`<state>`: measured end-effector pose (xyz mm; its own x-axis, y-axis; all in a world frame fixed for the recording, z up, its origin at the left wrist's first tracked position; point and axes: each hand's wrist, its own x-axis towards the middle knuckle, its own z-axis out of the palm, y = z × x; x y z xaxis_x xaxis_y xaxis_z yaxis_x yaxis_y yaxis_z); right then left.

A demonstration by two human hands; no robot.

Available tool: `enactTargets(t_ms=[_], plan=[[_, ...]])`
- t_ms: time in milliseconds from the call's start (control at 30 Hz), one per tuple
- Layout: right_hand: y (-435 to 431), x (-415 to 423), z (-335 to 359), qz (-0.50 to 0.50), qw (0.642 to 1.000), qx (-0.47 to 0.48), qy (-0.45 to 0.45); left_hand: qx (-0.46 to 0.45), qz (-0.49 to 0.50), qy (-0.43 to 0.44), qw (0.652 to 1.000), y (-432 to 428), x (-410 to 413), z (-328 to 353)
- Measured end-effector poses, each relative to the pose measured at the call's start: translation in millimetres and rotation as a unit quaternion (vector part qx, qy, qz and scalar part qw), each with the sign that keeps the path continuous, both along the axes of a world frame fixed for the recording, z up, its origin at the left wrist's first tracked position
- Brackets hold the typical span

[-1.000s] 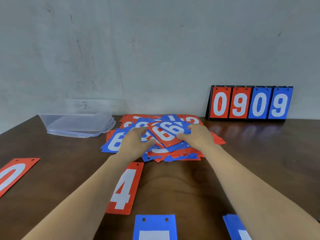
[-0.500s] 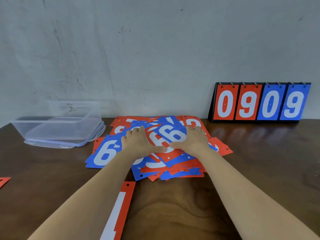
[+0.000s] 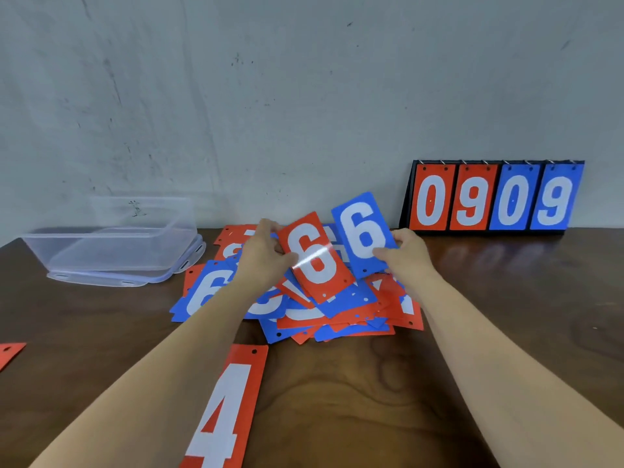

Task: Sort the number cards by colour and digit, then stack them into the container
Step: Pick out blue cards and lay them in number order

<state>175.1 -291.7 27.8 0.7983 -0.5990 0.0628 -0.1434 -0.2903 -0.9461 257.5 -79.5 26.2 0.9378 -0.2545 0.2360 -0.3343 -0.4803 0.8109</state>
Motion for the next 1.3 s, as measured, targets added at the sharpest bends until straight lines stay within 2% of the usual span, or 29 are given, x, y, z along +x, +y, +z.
enactTargets(t_ms=[67, 167, 433, 500, 600, 667, 800, 967, 1167, 1300], plan=[[-2, -7, 11, 0.008, 0.999, 0.046, -0.022, -0.103, 0.001, 0.012, 0.995, 10, -2, 12], [1, -17, 25, 0.035, 0.997, 0.066, -0.036, -0.204, -0.019, 0.041, 0.978, 26, -7, 30], [34, -32, 48, 0.116, 0.989, 0.084, -0.032, -0.257, -0.009, 0.079, 0.963, 50, -18, 50], [40, -35, 50, 0.126, 0.988, 0.084, -0.028, -0.230, 0.001, 0.074, 0.970, 53, -24, 52], [44, -42, 54, 0.112, 0.991, 0.057, -0.037, -0.119, 0.021, 0.025, 0.992, 60, -31, 54], [44, -46, 56, 0.087, 0.994, 0.046, -0.052, -0.089, 0.017, 0.018, 0.996, 64, -34, 56], [46, -54, 59, 0.047, 0.994, 0.048, -0.089, -0.113, -0.019, 0.087, 0.990, 74, -41, 63], [48, -61, 64, 0.020, 0.981, 0.122, -0.147, -0.097, -0.057, 0.138, 0.984, 86, -47, 67], [44, -64, 64, 0.034, 0.981, 0.120, -0.146, -0.183, -0.052, 0.132, 0.973, 88, -40, 64], [42, -69, 59, 0.047, 0.984, 0.095, -0.144, -0.138, -0.051, 0.083, 0.986, 84, -41, 62]])
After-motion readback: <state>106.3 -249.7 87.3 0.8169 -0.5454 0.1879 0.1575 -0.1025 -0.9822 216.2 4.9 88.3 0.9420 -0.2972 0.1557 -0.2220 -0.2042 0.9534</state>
